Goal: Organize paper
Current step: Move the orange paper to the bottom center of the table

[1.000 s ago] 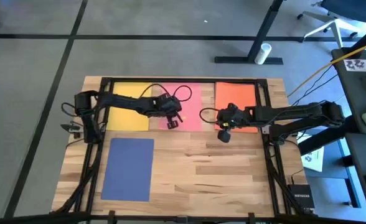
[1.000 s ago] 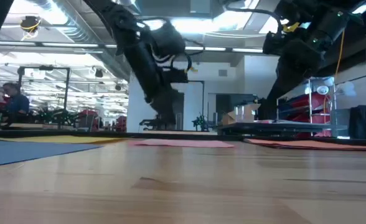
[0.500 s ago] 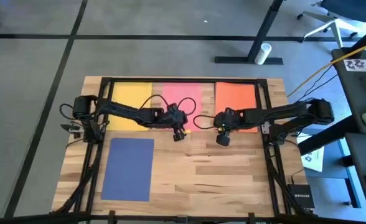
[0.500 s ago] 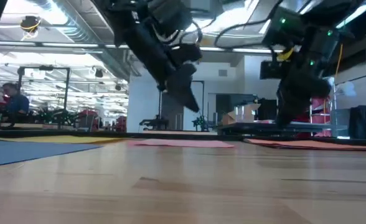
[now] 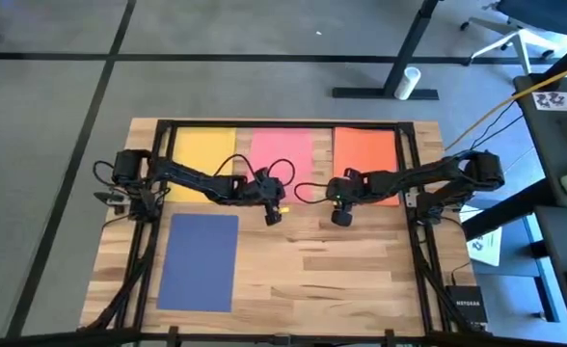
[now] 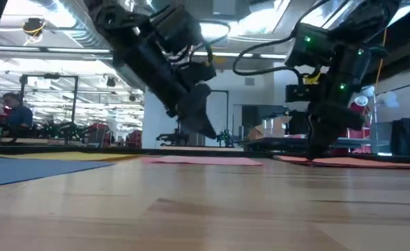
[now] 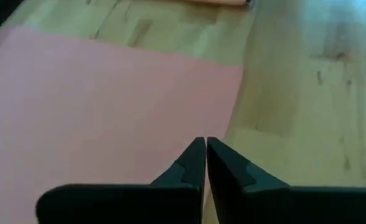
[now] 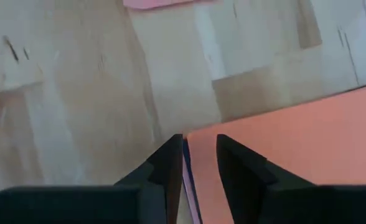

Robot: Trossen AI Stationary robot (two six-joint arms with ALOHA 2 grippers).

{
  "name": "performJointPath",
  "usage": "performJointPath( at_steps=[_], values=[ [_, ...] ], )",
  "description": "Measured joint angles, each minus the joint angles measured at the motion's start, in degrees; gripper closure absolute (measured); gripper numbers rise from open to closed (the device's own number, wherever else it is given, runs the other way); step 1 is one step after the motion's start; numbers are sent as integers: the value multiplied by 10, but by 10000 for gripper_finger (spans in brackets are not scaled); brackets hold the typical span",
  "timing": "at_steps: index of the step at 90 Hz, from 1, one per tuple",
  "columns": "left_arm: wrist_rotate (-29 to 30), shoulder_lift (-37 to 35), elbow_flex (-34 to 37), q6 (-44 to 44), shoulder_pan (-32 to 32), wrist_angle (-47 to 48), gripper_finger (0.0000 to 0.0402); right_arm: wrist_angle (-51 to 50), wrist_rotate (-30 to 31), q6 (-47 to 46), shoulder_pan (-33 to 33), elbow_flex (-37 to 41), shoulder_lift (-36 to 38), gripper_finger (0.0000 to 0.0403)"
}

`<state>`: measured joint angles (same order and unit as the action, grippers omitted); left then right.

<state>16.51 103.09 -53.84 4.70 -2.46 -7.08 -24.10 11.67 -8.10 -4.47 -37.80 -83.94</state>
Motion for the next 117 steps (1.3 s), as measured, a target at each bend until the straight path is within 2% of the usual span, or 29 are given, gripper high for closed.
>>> performJointPath(
  at_steps=[26,44,62,71,85,96,117],
  values=[
    [0,0,1,-2,1,-1,402,0,5,6,-1,0,0,315],
    [0,0,1,-6,1,-1,402,6,8,7,-1,0,-28,315],
    [0,0,1,-6,1,-8,402,10,30,-3,0,-2,-36,316],
    [0,0,1,-6,1,-12,402,0,38,-9,0,-1,-36,334],
    [0,0,1,-6,1,-14,402,-4,38,-11,0,-1,-36,394],
    [0,0,1,-6,1,-13,402,-7,35,-12,0,-2,-34,391],
    [0,0,1,-6,1,-13,402,-22,-14,-18,0,-21,-26,400]
  ],
)
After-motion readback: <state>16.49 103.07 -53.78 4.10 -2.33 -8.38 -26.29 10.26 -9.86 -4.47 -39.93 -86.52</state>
